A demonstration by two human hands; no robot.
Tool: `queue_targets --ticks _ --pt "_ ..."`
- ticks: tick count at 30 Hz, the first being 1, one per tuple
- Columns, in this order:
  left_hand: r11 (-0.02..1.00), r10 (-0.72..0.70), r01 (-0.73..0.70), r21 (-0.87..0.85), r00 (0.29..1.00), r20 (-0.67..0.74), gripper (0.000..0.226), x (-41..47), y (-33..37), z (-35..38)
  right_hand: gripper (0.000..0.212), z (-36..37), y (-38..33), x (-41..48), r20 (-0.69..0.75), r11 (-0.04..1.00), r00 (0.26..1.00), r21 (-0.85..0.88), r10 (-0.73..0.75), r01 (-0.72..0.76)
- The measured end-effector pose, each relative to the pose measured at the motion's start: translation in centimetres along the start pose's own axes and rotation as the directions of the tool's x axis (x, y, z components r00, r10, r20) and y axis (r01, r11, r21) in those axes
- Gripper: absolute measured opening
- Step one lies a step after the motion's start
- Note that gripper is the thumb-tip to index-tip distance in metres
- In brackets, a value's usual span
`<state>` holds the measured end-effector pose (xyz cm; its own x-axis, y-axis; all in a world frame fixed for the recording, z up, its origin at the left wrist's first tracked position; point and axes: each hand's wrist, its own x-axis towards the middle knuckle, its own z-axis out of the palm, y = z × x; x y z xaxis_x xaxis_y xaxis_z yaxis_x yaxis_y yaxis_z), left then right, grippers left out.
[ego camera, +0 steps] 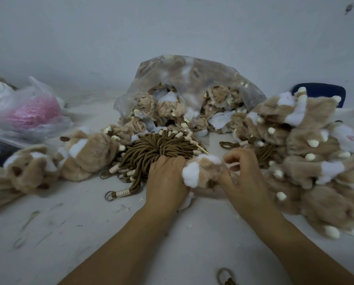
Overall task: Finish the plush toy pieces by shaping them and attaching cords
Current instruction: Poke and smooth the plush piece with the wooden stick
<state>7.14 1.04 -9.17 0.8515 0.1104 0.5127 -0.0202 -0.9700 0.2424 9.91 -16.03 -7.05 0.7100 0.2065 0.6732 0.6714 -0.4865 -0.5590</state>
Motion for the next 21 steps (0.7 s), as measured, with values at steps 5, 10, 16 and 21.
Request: queue_targets --ticks 5,10,16,21 --pt "1.0 0.006 -0.007 -0.021 0.998 -0.068 0.028 -0.4 0.5 -0.1 0.046 1.4 -1.8 -0.9 0.245 0.927 0.939 -0.23 -0.24 0.297" --pt "0.985 0.139 -0.148 -0.086 0.986 -0.096 0.026 -0.7 1.3 0.2 0.051 2.3 -0.5 -1.2 0.34 0.926 0.937 -0.321 -0.086 0.201" --pt "0.91 0.328 -0.344 -0.232 0.939 -0.107 0.041 -1.0 2.1 0.1 0.014 1.3 1.6 -0.7 0.318 0.981 0.946 -0.192 0.063 -0.001" --pt "0.93 0.177 -0.222 -0.293 0.969 -0.172 0.042 -0.9 1.9 -0.2 0.013 1.3 0.4 -0.5 0.302 0.983 0.953 -0.178 0.012 0.044"
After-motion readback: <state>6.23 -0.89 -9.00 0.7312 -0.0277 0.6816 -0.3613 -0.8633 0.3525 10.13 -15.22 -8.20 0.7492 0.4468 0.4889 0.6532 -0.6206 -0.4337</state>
